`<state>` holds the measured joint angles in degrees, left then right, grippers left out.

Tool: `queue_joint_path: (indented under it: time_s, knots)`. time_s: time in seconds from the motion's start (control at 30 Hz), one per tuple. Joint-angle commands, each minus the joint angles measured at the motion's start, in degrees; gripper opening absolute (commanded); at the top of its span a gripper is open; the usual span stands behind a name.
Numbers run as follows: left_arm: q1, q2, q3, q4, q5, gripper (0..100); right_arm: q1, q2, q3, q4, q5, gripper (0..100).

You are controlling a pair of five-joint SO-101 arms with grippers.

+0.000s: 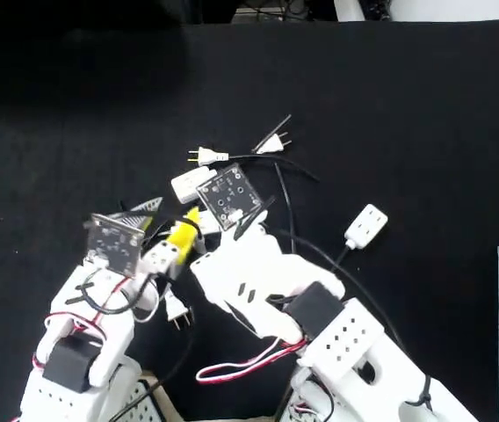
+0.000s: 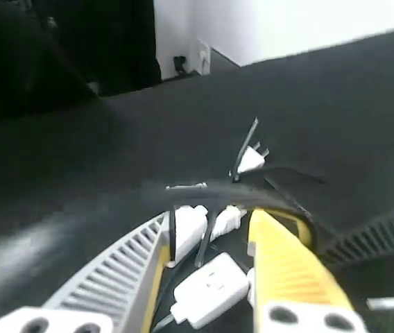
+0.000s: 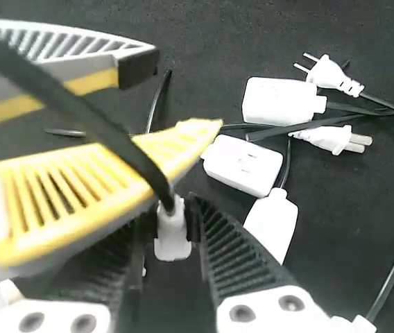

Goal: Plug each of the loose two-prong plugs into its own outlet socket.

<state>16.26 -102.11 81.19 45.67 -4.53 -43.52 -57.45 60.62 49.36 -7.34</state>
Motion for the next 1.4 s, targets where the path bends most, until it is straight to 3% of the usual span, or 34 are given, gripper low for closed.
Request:
queue_joint_path:
  time_s: [0.0, 0.2, 0.37, 0.53, 0.8, 0.97, 1.17, 1.37]
  knots:
    - [2.6, -0.4, -3.8, 2.3, -2.8, 19, -0.4, -0.8, 0.1, -0.6, -0.2, 1.1]
    - [1.8, -0.4, -7.1, 5.9, -2.5, 19, 3.5, -0.9, 0.8, -0.6, -0.2, 1.1]
    - [-9.9, 0.2, -13.0, 13.7, -2.4, 20, 14.6, -1.0, 0.7, -0.6, -0.2, 1.1]
    - [-19.5, 1.1, -9.1, 14.1, -3.9, 20, 22.0, -1.1, 0.5, -0.7, -0.2, 1.1]
    - [-19.3, 16.0, -10.2, 15.6, -5.7, 25, 31.8, -0.8, -1.7, -1.1, -0.5, 1.2]
    - [-13.6, 31.2, -18.3, 16.6, -5.2, 25, 37.9, -0.8, -3.4, -1.1, -0.6, 1.2]
    - [-4.5, 50.6, -29.3, 18.5, 6.2, 31, 42.4, -0.8, -3.6, -2.4, -2.1, 1.3]
    - [1.1, 66.9, -37.1, 15.3, 15.6, 31, 43.7, -0.8, -3.7, -2.3, -2.0, 1.3]
